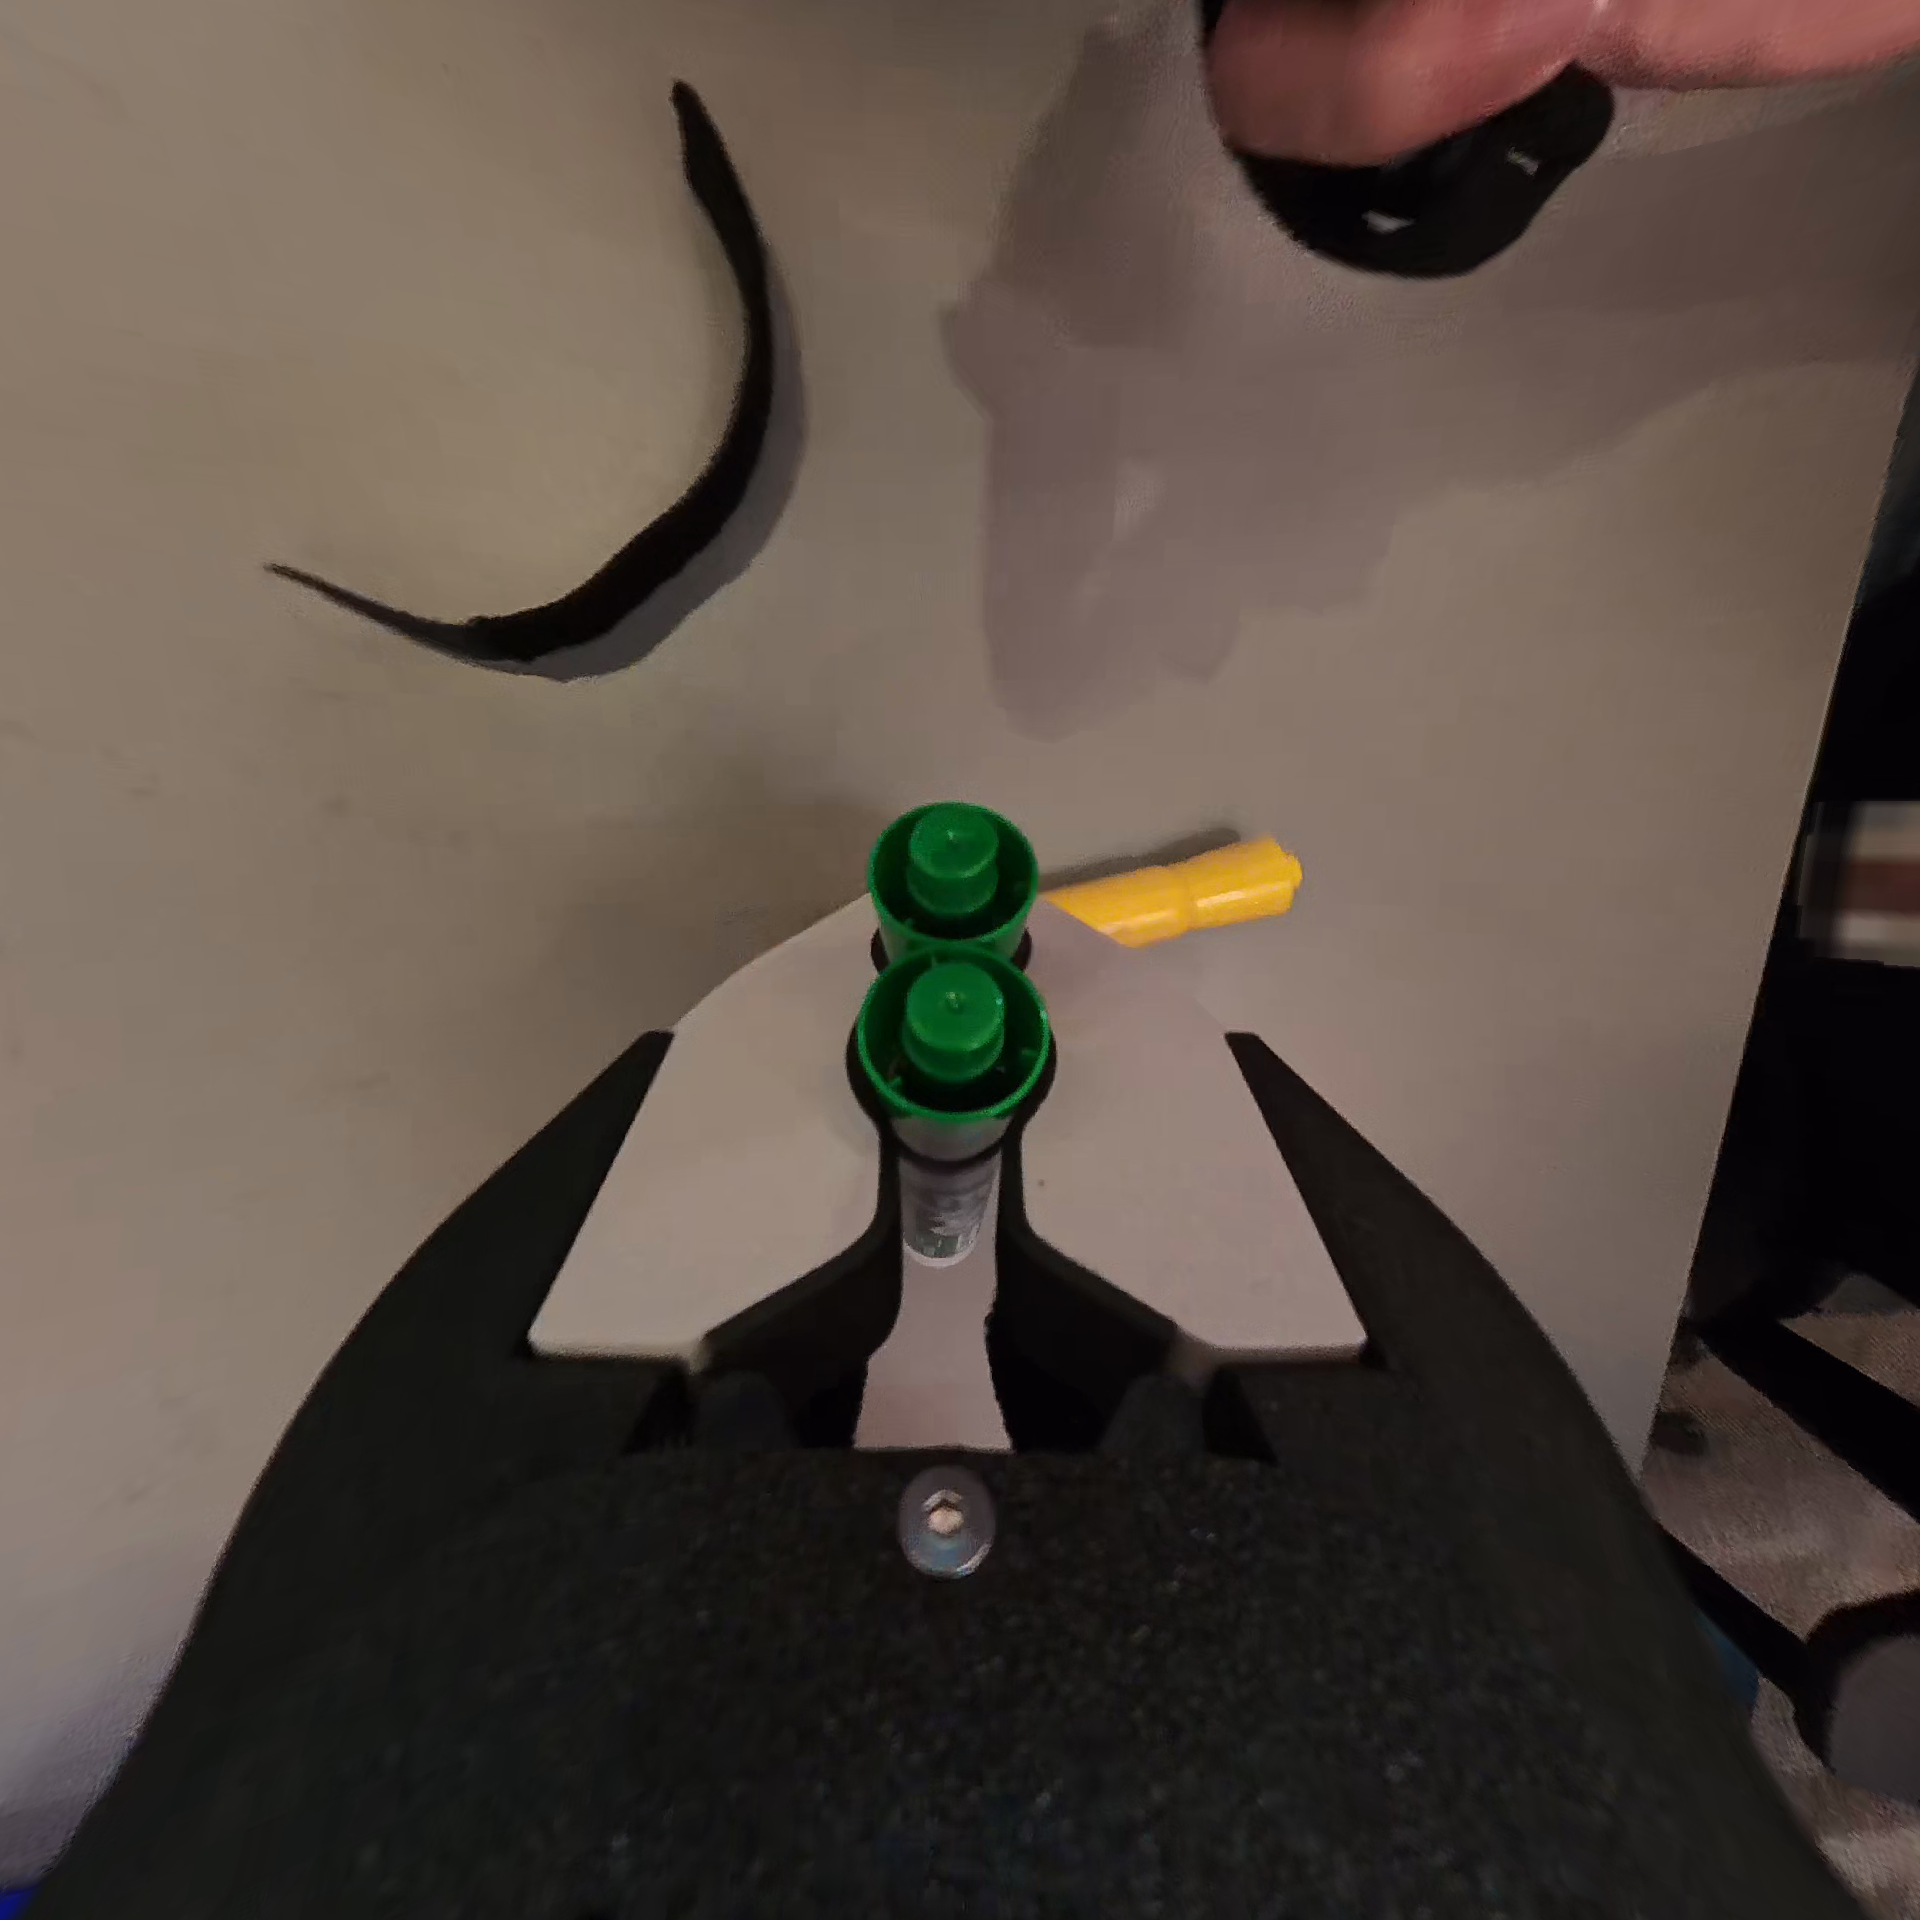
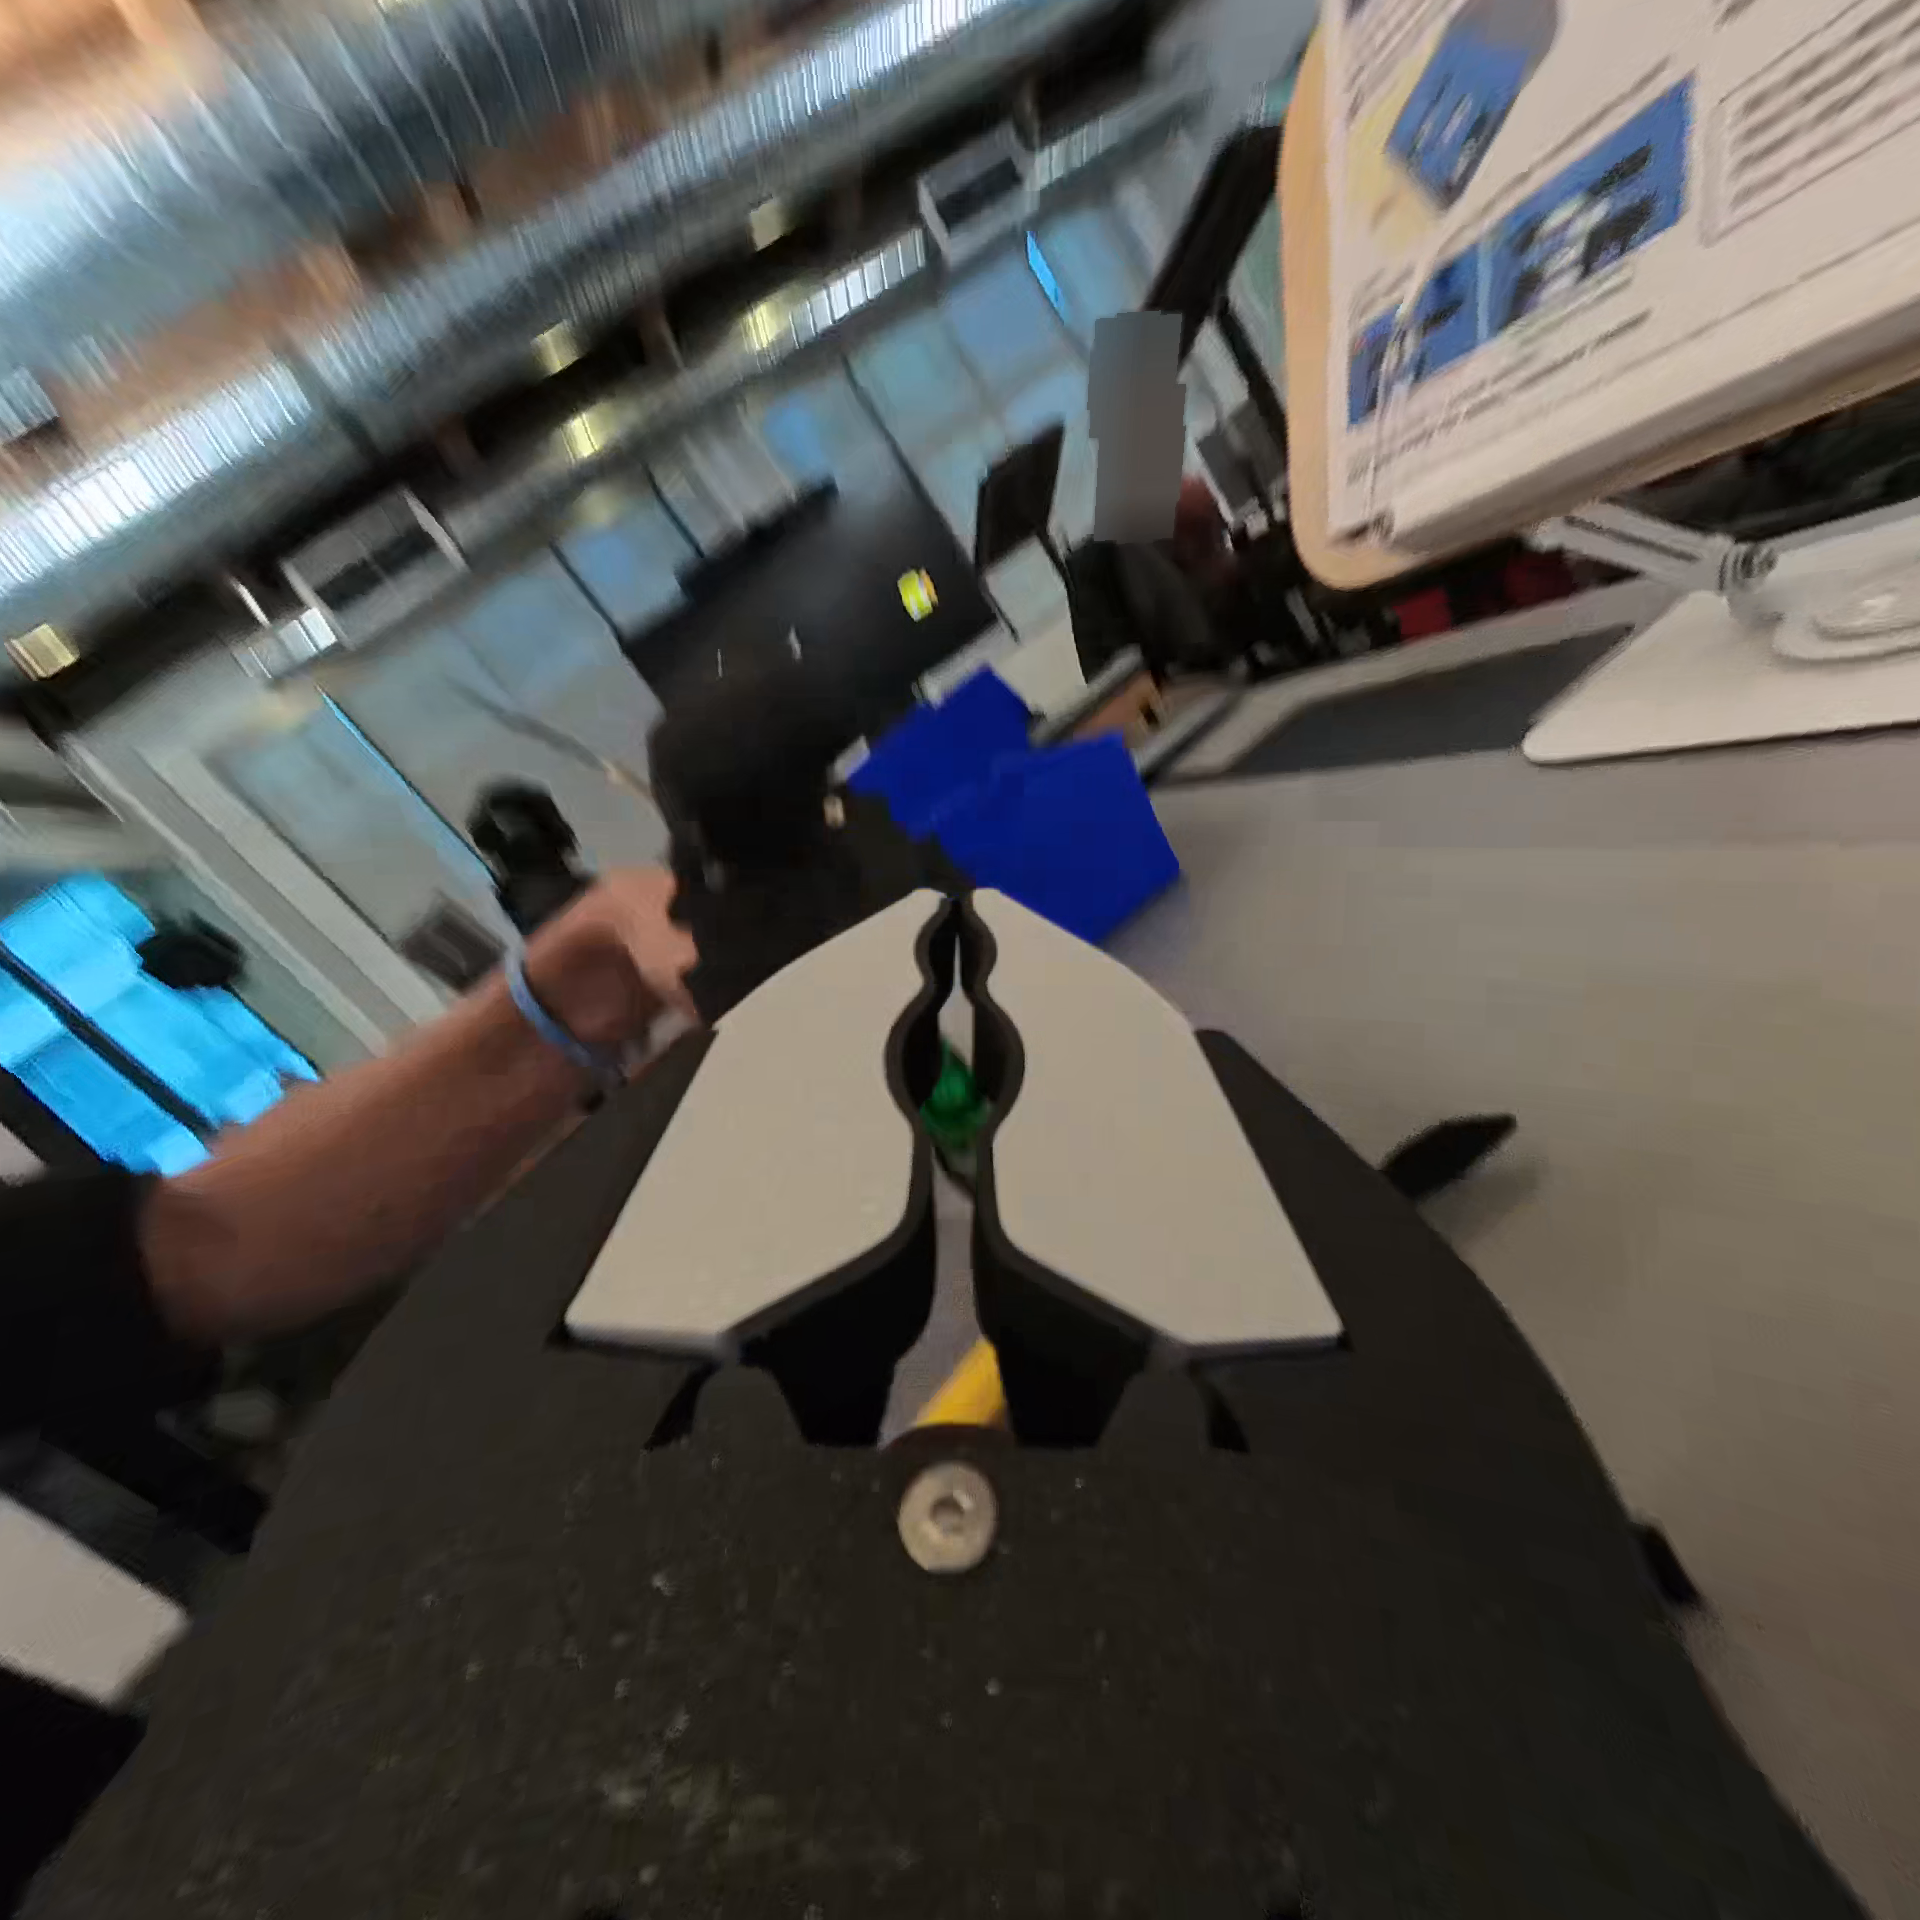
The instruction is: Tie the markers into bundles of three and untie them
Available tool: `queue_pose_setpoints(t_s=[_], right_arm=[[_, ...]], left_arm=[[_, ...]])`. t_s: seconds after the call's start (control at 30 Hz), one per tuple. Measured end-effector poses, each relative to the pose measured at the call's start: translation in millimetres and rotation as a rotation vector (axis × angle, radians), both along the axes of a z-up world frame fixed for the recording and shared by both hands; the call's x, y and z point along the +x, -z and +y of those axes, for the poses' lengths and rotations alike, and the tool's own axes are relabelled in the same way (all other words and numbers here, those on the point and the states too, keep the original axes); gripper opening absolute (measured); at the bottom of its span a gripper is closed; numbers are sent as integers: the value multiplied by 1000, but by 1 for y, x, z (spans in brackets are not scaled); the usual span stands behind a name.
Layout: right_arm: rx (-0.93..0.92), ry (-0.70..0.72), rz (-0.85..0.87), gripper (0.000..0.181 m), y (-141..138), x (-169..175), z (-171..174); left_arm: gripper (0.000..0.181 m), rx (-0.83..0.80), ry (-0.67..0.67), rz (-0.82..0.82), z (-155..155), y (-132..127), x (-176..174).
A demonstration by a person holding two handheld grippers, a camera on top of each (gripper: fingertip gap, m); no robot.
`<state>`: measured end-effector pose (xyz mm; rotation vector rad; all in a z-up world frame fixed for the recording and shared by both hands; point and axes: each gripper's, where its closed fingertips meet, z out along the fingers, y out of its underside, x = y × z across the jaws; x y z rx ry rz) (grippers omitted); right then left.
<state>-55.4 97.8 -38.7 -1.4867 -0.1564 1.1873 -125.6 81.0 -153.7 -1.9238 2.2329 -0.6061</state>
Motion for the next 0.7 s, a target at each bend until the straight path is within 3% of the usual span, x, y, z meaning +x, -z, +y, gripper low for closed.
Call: queue_pose_setpoints(t_s=[0.1, 0.17, 0.33, 0.47, 0.63, 0.7], right_arm=[[18, -59, -298, 9, 20, -18, -22], [14, -90, -400, 22, 30, -25, -33], [-12, -146, -466, 32, 48, -45, -39], [-19, -219, -446, 40, 55, -71, -34], [35, -294, -453, 45, 51, -96, -28], [40, -339, -463, 38, 51, -103, -29]], left_arm=[[14, -8, -53, -126, 8, -15, 2], [14, -28, -91, -214, 12, -24, 4], [14, -87, -192, -462, 21, -53, 9], [14, -232, -243, -681, 15, -89, 12], [14, -340, -215, -783, -2, -111, 17], [14, -360, -200, -787, -8, -112, 20]])
